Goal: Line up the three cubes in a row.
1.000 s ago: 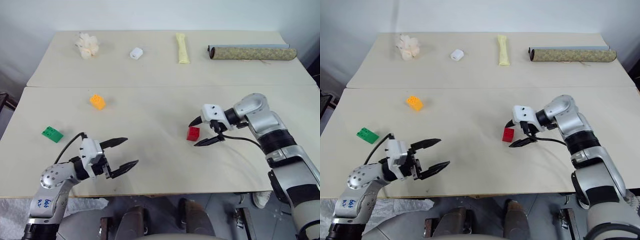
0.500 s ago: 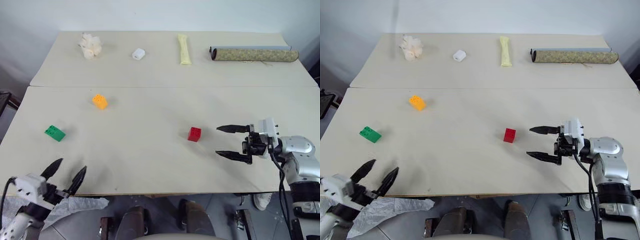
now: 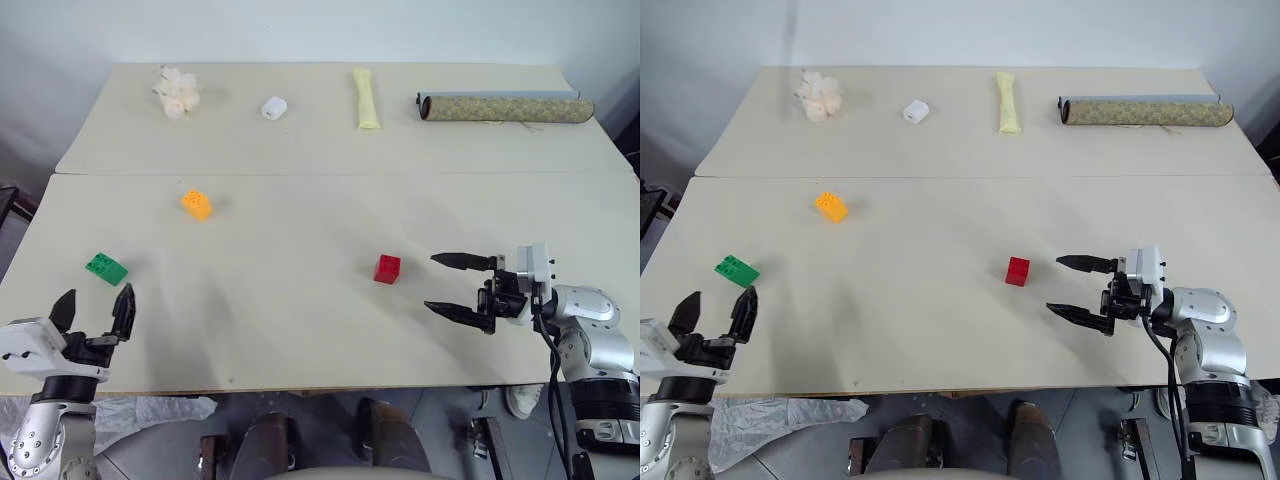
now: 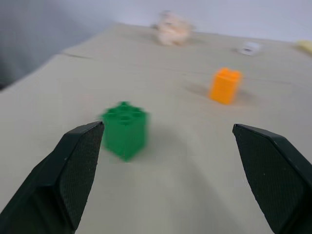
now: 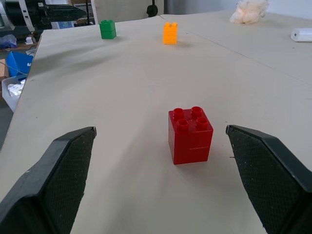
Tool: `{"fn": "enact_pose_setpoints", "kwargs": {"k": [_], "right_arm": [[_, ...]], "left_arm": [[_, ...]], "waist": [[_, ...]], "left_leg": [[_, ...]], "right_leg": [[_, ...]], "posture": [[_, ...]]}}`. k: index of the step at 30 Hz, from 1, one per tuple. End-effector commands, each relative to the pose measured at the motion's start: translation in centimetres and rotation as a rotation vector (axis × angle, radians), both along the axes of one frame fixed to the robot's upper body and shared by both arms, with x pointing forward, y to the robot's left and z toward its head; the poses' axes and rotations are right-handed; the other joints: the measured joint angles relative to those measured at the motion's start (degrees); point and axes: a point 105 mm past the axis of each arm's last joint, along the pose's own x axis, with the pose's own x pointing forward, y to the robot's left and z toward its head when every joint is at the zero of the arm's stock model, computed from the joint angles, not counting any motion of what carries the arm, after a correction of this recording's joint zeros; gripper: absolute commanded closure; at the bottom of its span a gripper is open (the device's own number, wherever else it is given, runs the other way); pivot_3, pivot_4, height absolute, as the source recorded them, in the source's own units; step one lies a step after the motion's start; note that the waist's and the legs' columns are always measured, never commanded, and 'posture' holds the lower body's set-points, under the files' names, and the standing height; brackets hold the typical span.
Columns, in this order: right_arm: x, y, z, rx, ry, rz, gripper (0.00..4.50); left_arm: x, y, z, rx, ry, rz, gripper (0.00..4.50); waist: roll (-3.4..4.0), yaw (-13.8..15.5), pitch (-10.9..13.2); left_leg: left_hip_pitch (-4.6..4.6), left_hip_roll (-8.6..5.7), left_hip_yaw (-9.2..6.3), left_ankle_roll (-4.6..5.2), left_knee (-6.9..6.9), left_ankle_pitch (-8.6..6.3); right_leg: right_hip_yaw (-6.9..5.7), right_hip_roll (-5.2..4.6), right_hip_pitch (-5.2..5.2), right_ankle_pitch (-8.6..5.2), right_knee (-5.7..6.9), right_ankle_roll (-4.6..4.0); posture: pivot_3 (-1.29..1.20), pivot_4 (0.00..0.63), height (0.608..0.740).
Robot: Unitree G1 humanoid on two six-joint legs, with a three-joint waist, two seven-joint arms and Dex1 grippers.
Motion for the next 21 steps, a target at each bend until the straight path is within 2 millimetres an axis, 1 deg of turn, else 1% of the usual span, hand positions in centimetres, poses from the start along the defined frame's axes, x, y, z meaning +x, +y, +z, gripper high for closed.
{"fn": "enact_pose_setpoints", "kwargs": {"k": [1, 4, 7, 11, 12, 14, 16, 19, 21], "right_arm": [[0.0, 0.6, 1.9, 0.031, -0.064, 0.026, 0.03], [0.1, 1.2, 2.2, 0.046, -0.074, 0.043, 0.03], [0.2, 1.4, 2.1, 0.045, -0.073, 0.049, 0.03], [0.3, 1.7, 2.0, 0.04, -0.063, 0.068, 0.03], [0.3, 1.8, 2.0, 0.039, -0.058, 0.073, 0.03], [0.4, 2.0, 2.0, 0.037, -0.053, 0.082, 0.03], [0.4, 2.2, 2.2, 0.038, -0.05, 0.09, 0.03], [0.4, 2.5, 2.3, 0.038, -0.045, 0.104, 0.03], [0.4, 2.7, 2.4, 0.038, -0.042, 0.111, 0.03]], "left_arm": [[-2.2, 0.2, -0.7, 0.008, 0.02, 0.053, 0.0], [-3.8, -0.1, -2.1, 0.024, 0.064, 0.087, 0.0], [-3.9, -0.6, -2.2, 0.029, 0.063, 0.096, 0.0], [-1.2, -1.7, -0.4, 0.029, 0.028, 0.108, 0.0], [-0.3, -1.6, -0.3, 0.003, 0.035, 0.143, 0.0], [0.7, -1.3, -0.5, -0.061, 0.067, 0.236, 0.0], [1.6, -1.5, -0.4, -0.107, 0.086, 0.289, 0.0], [2.7, -1.7, 0.0, -0.117, 0.109, 0.352, 0.0], [3.6, -1.7, -0.1, -0.167, 0.118, 0.393, 0.0]], "waist": [[-0.02, 0.02, 0.0], [-0.09, 0.01, -0.02], [-0.12, 0.42, -0.01], [-0.12, 0.85, -0.01], [-0.12, 0.9, -0.01], [-0.11, 0.83, -0.01], [-0.11, 0.79, -0.02], [-0.12, 0.7, -0.02], [-0.13, 0.74, -0.02]], "left_leg": [[0.01, 0.0, 0.06, 0.03, 0.0, -0.03], [0.01, 0.02, 0.08, 0.04, 0.02, -0.08], [0.0, 0.02, 0.12, 0.06, 0.05, -0.12], [0.0, 0.02, 0.11, 0.15, 0.11, -0.19], [0.0, 0.01, 0.12, 0.15, 0.11, -0.19], [0.02, 0.02, 0.15, 0.15, 0.11, -0.19], [0.02, 0.01, 0.16, 0.15, 0.11, -0.19], [0.01, -0.01, 0.19, 0.14, 0.1, -0.2], [0.0, -0.03, 0.2, 0.14, 0.1, -0.2]], "right_leg": [[0.05, 0.0, -0.01, 0.0, 0.0, 0.0], [0.05, 0.0, -0.02, 0.0, -0.02, 0.0], [0.07, -0.01, -0.05, -0.01, -0.01, -0.02], [0.12, -0.04, -0.05, -0.01, 0.01, -0.03], [0.14, -0.04, -0.05, -0.01, 0.01, -0.03], [0.16, -0.03, -0.05, -0.01, 0.04, -0.02], [0.17, -0.02, -0.06, 0.0, 0.05, 0.0], [0.16, 0.0, -0.06, 0.0, 0.03, 0.0], [0.15, 0.02, -0.06, 0.01, 0.01, 0.01]], "posture": [[0.0, 0.15, 0.74], [0.0, 0.15, 0.74], [0.0, 0.15, 0.74], [0.0, 0.15, 0.74], [0.0, 0.15, 0.74], [0.0, 0.15, 0.74], [0.0, 0.15, 0.74], [0.0, 0.15, 0.74], [0.0, 0.15, 0.74]]}}
